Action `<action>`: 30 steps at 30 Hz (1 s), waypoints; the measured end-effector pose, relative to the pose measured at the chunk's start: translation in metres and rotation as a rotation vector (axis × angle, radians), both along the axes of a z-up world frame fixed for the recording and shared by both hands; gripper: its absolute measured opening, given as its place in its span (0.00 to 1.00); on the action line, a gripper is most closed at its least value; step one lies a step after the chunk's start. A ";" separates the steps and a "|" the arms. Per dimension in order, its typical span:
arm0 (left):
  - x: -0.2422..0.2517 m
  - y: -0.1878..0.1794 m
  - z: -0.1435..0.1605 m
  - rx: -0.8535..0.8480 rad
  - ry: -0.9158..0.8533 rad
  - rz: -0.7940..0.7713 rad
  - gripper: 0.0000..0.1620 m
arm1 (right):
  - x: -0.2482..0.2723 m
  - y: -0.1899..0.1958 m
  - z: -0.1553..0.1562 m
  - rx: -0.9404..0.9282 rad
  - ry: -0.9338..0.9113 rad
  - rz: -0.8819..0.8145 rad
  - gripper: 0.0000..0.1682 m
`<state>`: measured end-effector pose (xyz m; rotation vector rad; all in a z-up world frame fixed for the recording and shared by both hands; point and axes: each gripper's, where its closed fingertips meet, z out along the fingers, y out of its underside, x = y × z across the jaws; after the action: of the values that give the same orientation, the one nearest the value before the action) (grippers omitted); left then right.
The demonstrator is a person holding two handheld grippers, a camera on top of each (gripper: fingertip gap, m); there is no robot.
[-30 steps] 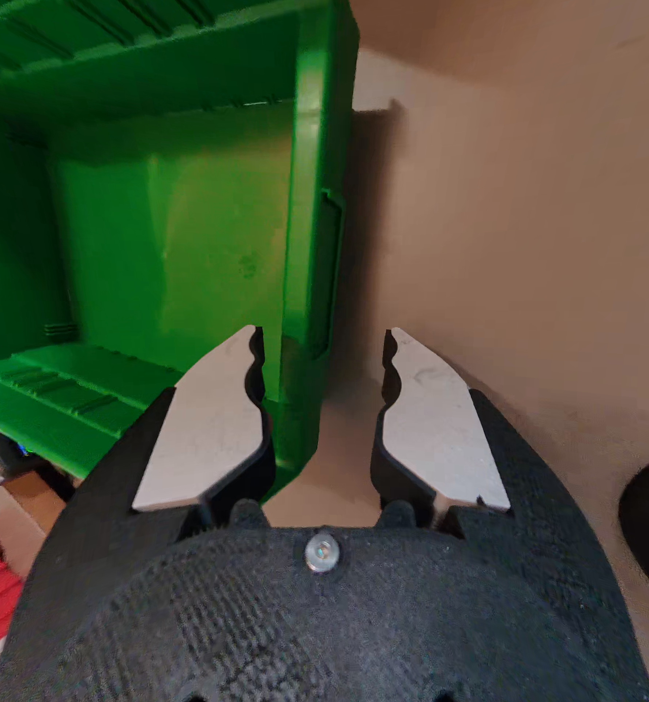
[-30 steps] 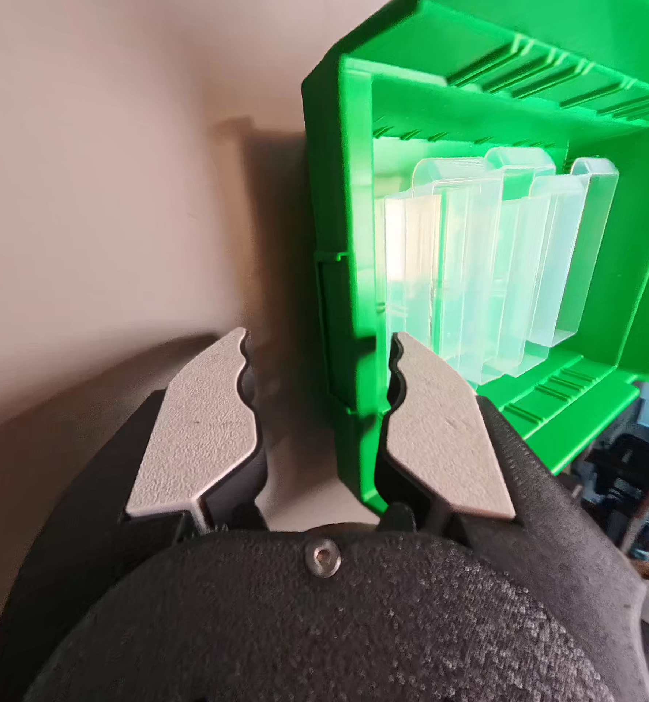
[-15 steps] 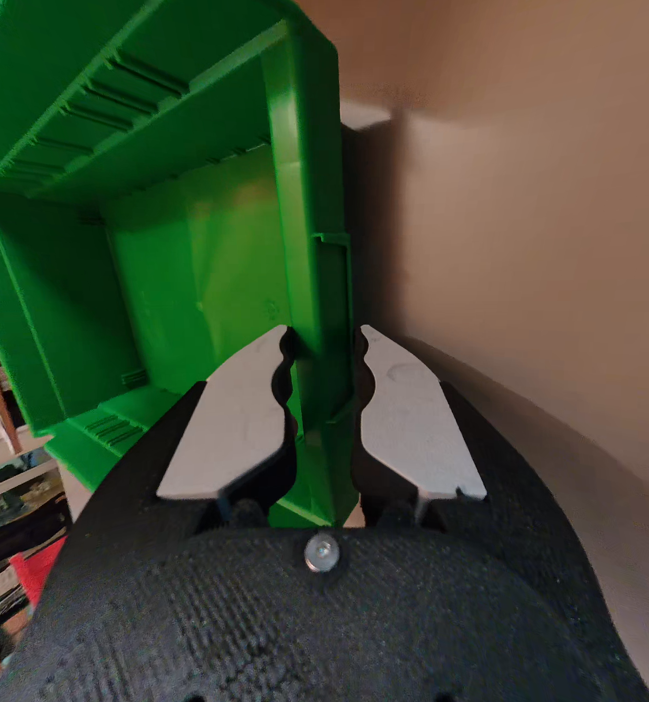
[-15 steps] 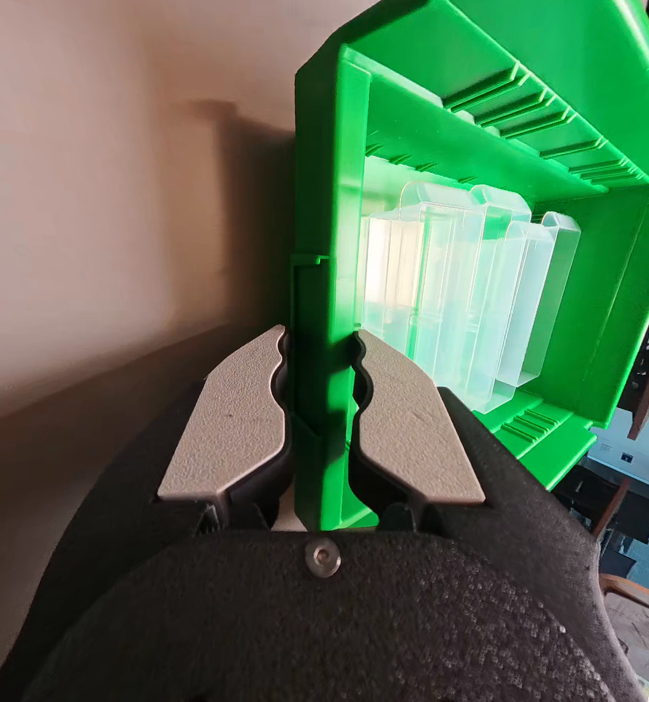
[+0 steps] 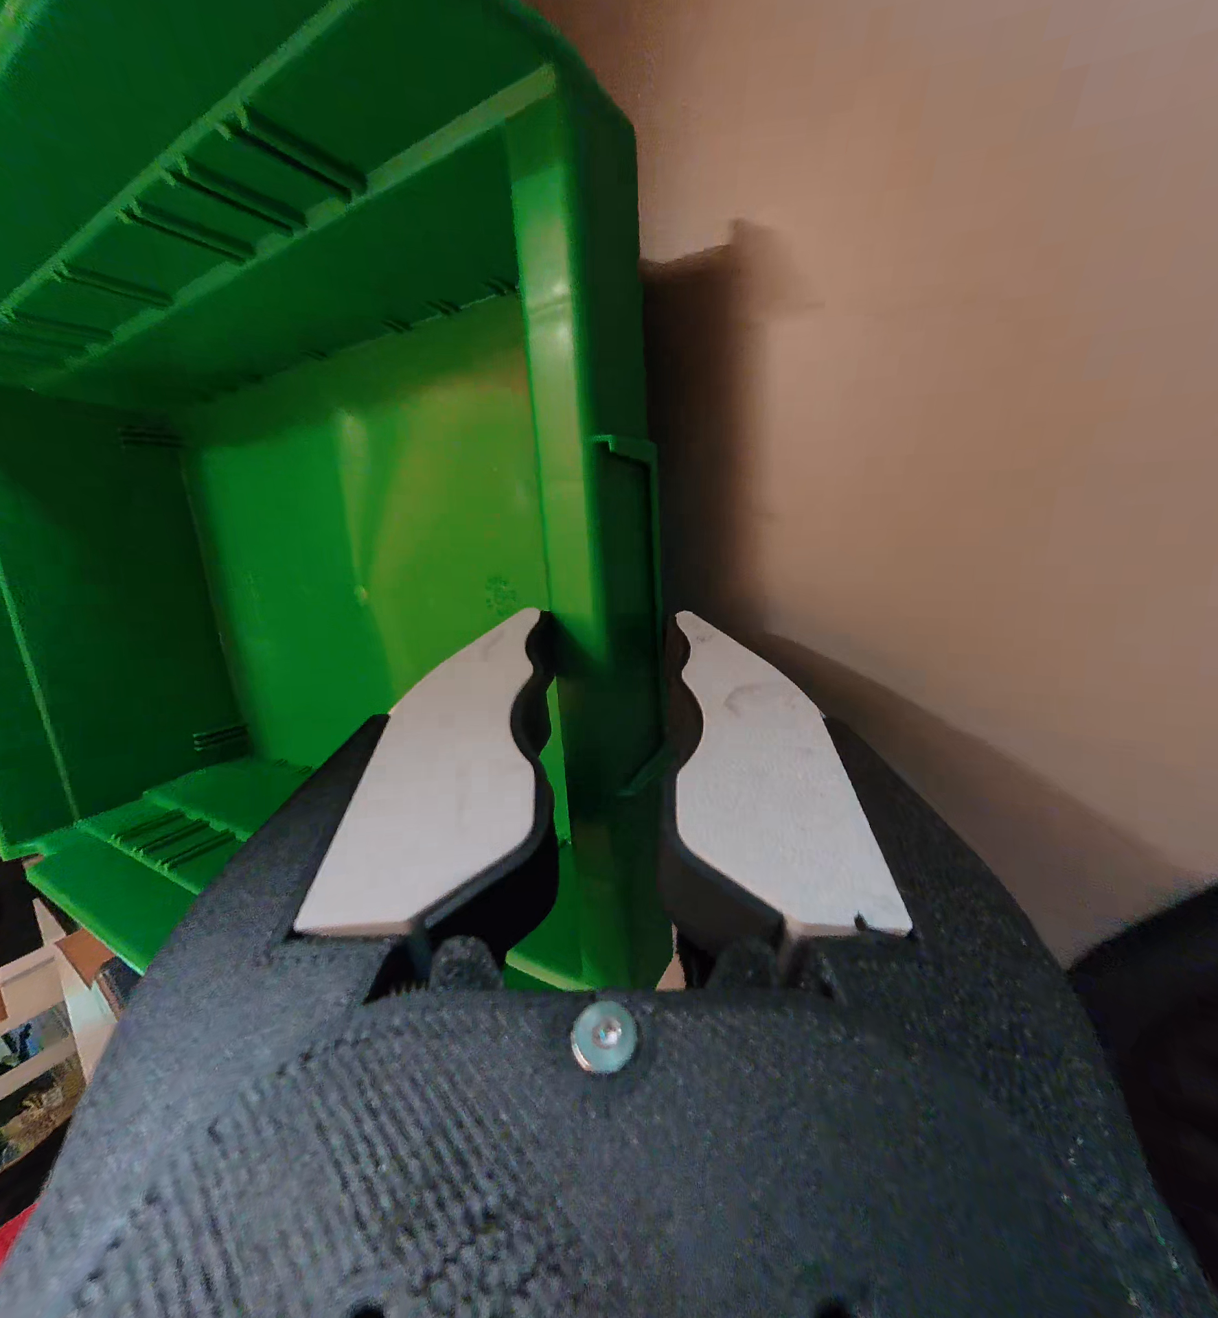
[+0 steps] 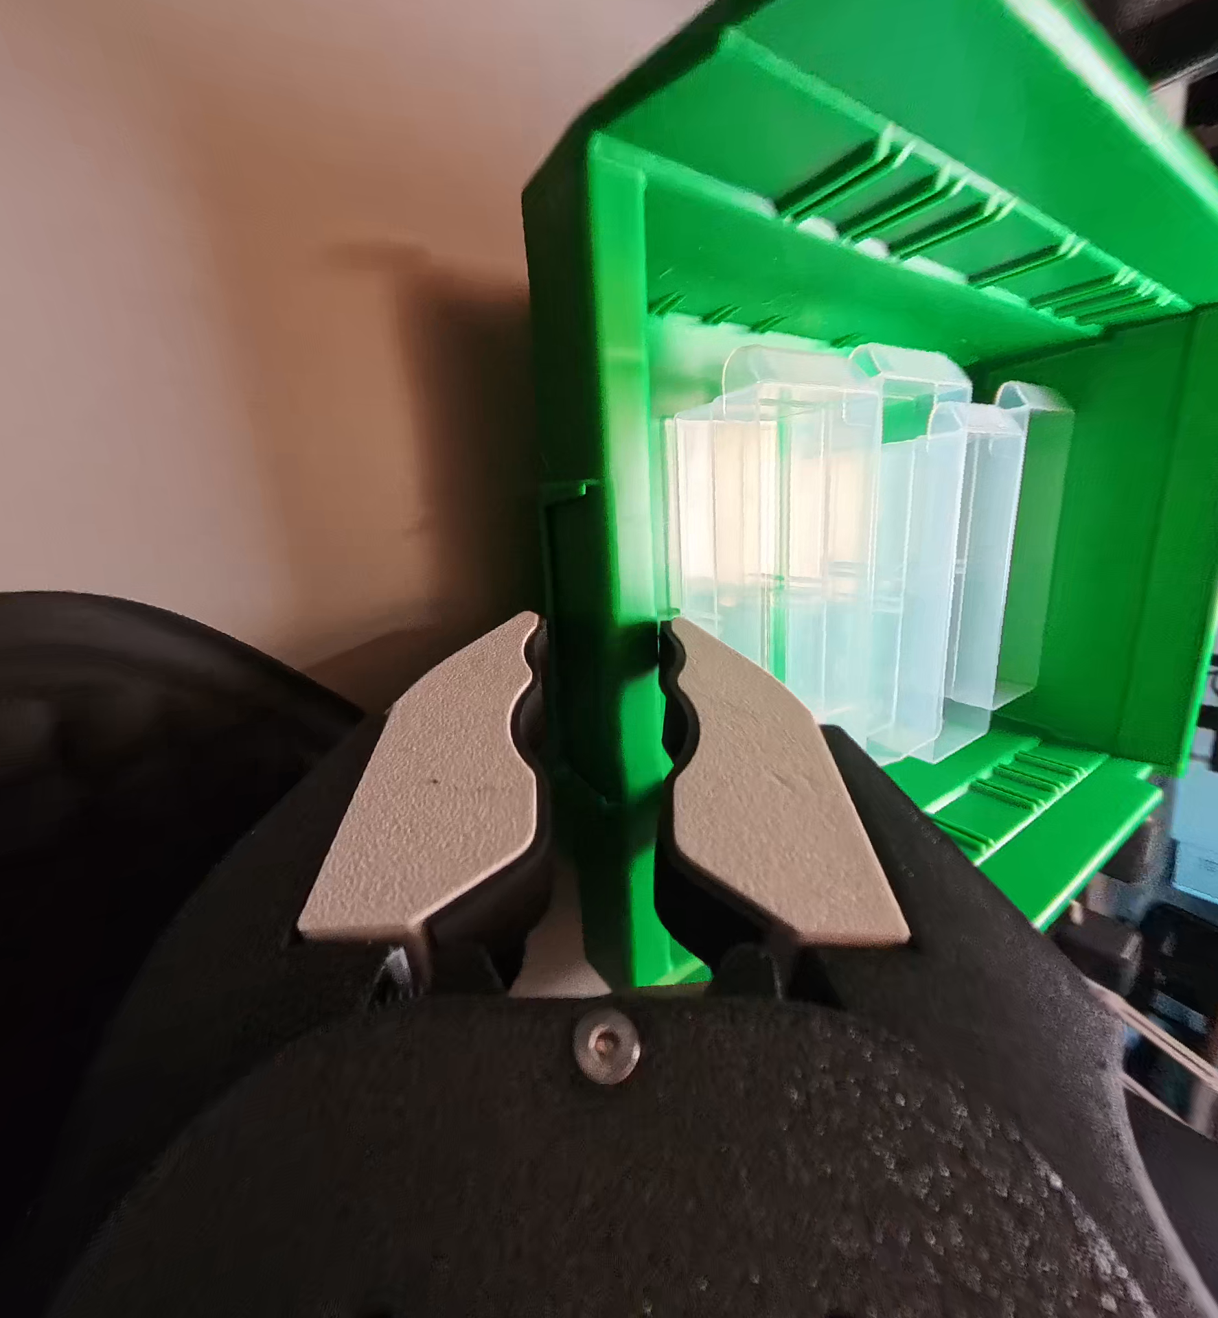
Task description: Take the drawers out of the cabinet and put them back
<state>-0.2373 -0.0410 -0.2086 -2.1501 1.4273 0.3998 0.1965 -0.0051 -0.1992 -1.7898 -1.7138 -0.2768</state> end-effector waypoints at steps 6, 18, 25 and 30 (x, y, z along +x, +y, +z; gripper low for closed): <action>0.026 -0.034 0.000 -0.010 -0.013 -0.072 0.19 | -0.010 -0.016 0.077 0.104 0.448 -0.056 0.20; 0.083 -0.111 0.015 0.028 0.001 -0.124 0.19 | 0.094 0.004 0.090 0.288 0.826 -0.626 0.29; 0.115 -0.106 0.018 0.107 0.046 -0.064 0.20 | 0.097 0.013 0.063 0.284 0.916 -0.748 0.33; 0.150 -0.075 0.015 0.158 0.057 0.040 0.18 | 0.090 0.019 0.052 0.270 0.934 -0.769 0.33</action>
<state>-0.0869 -0.1158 -0.1940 -2.0571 1.3376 0.5733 0.2861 0.0139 -0.1472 -1.8474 -0.3073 0.0350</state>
